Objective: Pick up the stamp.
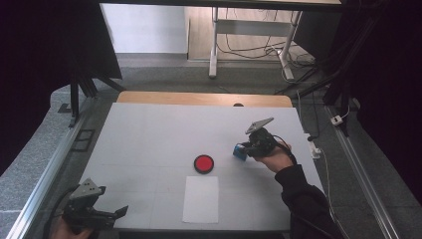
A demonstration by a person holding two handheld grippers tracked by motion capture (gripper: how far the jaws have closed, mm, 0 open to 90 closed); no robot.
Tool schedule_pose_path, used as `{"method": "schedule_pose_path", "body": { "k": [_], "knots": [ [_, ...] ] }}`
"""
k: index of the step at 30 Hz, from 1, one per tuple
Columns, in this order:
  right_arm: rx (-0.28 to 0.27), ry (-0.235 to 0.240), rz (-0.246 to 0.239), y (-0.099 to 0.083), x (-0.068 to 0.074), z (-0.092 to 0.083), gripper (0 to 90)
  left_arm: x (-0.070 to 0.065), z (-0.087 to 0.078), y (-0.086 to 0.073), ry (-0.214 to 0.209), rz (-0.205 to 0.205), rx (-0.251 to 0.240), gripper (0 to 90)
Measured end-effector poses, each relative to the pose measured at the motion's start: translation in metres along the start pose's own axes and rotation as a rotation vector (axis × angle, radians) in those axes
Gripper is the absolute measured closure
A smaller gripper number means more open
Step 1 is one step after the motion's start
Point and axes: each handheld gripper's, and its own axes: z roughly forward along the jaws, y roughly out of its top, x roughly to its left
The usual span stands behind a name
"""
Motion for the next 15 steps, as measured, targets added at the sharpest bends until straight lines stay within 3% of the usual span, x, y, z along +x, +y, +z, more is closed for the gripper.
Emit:
{"method": "schedule_pose_path", "body": {
  "k": [15],
  "knots": [
    [-0.077, 0.0, 0.022, -0.003, 0.013, -0.023, 71.1, 0.001, 0.0, 0.0, -0.005, -0.009, -0.006, 0.0]
  ]
}}
